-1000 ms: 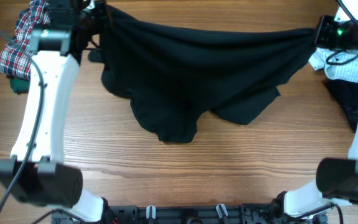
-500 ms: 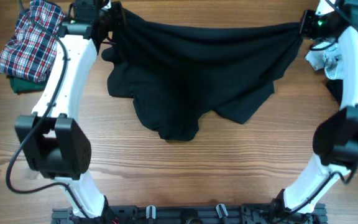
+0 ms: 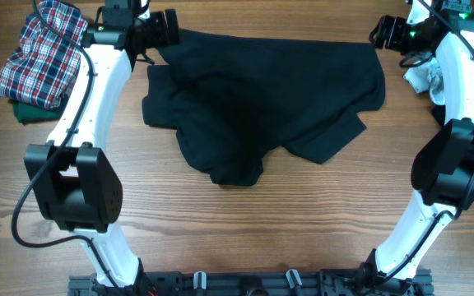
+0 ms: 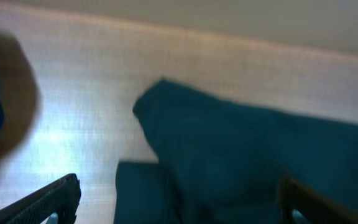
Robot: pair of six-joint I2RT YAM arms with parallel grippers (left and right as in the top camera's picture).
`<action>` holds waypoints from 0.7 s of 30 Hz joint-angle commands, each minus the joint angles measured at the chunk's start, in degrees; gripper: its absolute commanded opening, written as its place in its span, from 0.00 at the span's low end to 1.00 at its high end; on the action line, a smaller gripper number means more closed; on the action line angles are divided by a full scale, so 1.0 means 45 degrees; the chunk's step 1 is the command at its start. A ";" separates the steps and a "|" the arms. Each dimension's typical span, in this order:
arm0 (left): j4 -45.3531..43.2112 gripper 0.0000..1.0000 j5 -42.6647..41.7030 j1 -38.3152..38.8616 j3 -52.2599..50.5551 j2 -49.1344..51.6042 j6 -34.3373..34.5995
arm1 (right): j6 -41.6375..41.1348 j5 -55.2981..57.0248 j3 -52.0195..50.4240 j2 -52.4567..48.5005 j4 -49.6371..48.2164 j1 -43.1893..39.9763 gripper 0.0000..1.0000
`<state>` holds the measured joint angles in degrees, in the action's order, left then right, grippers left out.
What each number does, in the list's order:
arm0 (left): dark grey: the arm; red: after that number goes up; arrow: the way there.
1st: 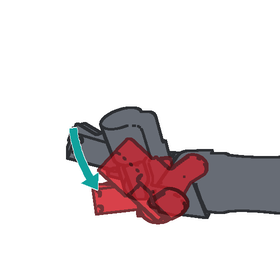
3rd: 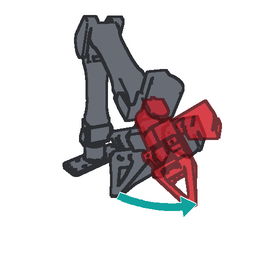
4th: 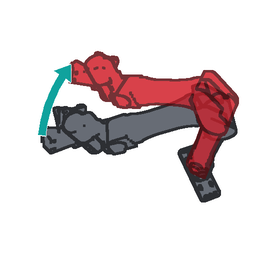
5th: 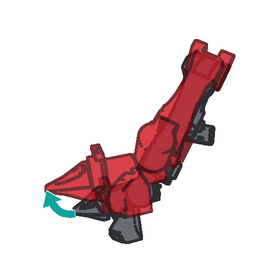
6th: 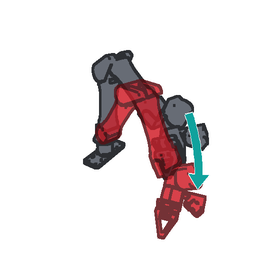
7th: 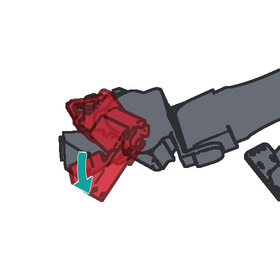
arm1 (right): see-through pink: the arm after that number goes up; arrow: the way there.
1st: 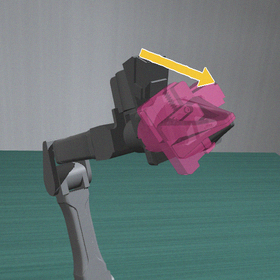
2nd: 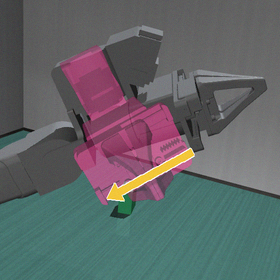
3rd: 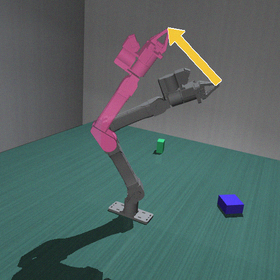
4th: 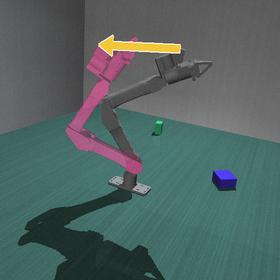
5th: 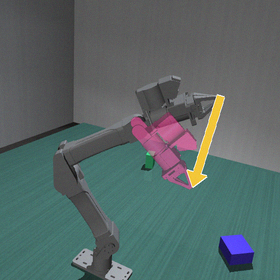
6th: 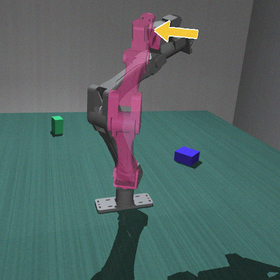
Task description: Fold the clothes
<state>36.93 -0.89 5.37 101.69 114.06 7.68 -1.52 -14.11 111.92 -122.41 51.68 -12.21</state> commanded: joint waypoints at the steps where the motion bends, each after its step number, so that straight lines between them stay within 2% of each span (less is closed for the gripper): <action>1: 0.1549 1.00 -0.1195 0.0087 0.0238 -0.0223 0.0024 | -0.0131 -0.0602 0.0199 0.1239 0.1292 -0.0053 0.90; 4: 0.3303 0.98 -0.1972 0.0097 0.0238 -0.0379 0.0024 | -0.0131 -0.0622 0.0199 0.1598 0.2924 -0.0053 0.89; 7: 0.5270 0.82 -0.2482 0.0097 0.0238 -0.0418 0.0029 | 0.0015 -0.0879 0.0189 0.1637 0.4809 -0.0053 0.87; 12: 0.7334 0.64 -0.2497 0.0165 0.0238 -0.0408 0.0024 | 0.0063 -0.0879 -0.0151 0.1632 0.5654 -0.0010 0.82; 16: 0.7907 0.66 -0.2448 0.0325 -0.0044 -0.0393 0.0019 | 0.0102 -0.0879 -0.0724 0.1637 0.5576 0.0024 0.79; 21: 0.7665 0.65 -0.1758 0.0797 -0.1185 -0.0393 0.0151 | -0.0034 -0.0884 -0.1681 0.1637 0.4891 0.0029 0.75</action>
<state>72.05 -10.46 7.03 100.44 113.89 7.84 -1.45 -16.93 107.63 -115.59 75.48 -12.21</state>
